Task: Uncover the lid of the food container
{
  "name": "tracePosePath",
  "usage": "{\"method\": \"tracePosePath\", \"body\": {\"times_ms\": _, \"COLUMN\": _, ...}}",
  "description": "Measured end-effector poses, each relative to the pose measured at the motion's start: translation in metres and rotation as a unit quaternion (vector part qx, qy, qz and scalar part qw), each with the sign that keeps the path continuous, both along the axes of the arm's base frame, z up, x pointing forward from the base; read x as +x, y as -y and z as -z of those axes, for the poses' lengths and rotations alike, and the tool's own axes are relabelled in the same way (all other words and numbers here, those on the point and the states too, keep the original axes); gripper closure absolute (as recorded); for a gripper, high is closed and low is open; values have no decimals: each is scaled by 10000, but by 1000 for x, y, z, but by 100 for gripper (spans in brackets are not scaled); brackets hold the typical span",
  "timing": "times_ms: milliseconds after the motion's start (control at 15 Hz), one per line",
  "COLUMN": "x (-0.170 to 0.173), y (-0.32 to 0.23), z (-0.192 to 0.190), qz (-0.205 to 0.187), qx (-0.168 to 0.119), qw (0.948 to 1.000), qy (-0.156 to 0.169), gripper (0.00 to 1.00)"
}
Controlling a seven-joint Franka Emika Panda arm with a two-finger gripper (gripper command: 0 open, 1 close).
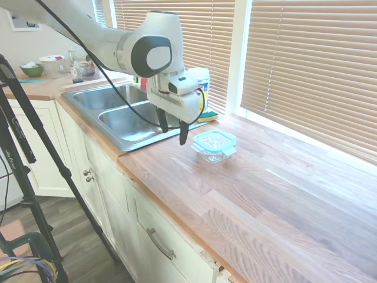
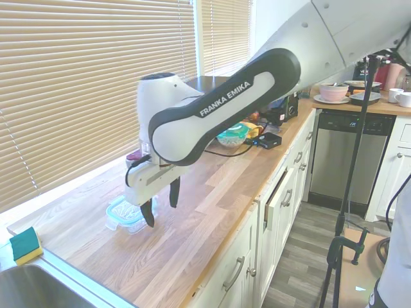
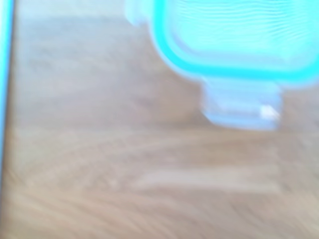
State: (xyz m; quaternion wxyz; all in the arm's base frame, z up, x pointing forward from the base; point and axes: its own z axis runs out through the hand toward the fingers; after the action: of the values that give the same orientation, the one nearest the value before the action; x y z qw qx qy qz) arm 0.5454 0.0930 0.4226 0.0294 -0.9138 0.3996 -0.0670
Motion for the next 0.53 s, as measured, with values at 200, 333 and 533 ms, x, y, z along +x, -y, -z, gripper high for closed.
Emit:
{"method": "tracePosePath", "body": {"times_ms": 200, "x": 16, "y": -48, "z": -2, "qz": -144, "qx": -350, "qw": 9991, "qy": 190, "gripper": 0}}
{"method": "tracePosePath", "body": {"times_ms": 333, "x": 25, "y": -75, "z": 0, "qz": -243, "qx": -683, "qw": 9967, "qy": 375, "gripper": 0}}
{"method": "tracePosePath", "body": {"times_ms": 533, "x": 38, "y": -108, "z": 9, "qz": -255, "qx": -1391, "qw": 9873, "qy": 721, "gripper": 0}}
